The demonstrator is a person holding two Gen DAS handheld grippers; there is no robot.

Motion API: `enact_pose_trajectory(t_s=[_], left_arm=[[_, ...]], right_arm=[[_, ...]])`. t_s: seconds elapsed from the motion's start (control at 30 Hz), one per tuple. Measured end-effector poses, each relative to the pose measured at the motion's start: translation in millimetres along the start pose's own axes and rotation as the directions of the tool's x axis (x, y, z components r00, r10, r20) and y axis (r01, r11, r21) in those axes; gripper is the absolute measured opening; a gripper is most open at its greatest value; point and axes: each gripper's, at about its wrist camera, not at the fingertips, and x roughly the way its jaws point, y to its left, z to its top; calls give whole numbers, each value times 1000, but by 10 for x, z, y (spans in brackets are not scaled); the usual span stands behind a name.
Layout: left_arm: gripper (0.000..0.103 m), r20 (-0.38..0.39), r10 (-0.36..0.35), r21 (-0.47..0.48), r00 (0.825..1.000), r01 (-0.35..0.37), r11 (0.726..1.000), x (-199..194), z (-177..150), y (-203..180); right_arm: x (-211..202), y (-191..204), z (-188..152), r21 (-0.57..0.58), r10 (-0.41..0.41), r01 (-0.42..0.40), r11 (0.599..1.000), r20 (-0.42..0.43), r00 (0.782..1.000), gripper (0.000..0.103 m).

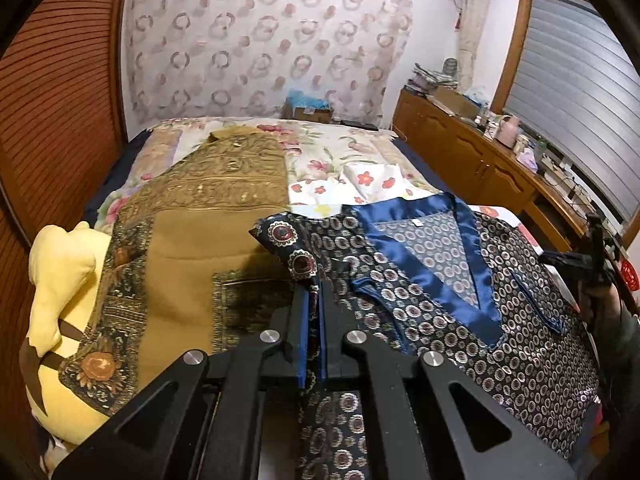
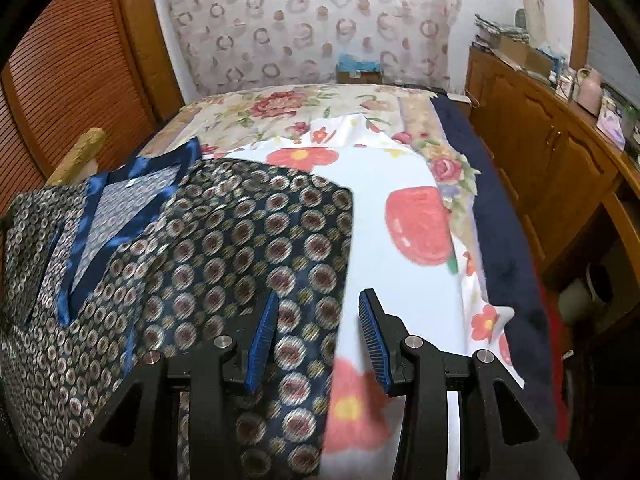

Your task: Fold small clothes

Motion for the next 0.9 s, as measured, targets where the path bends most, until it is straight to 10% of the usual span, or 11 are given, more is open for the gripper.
enact_pose_trajectory(t_s=[0.73, 0.77, 0.83, 0.9], left_arm=[[5, -5, -8, 43, 1000, 8, 999, 9, -46, -128], [5, -3, -7, 44, 1000, 7, 999, 2, -49, -135], [3, 11, -11, 52, 1000, 10, 999, -44, -58, -169], [2, 27, -30, 55, 999, 28, 998, -120, -73, -216]], right_arm=[[556, -53, 519, 6, -36, 36, 999, -65, 997, 43], [565, -35, 518, -8, -40, 39, 999, -68, 997, 41], [566, 42, 502, -49, -27, 23, 999, -72, 997, 3], [534, 141, 460, -100, -16, 9, 995, -75, 997, 2]])
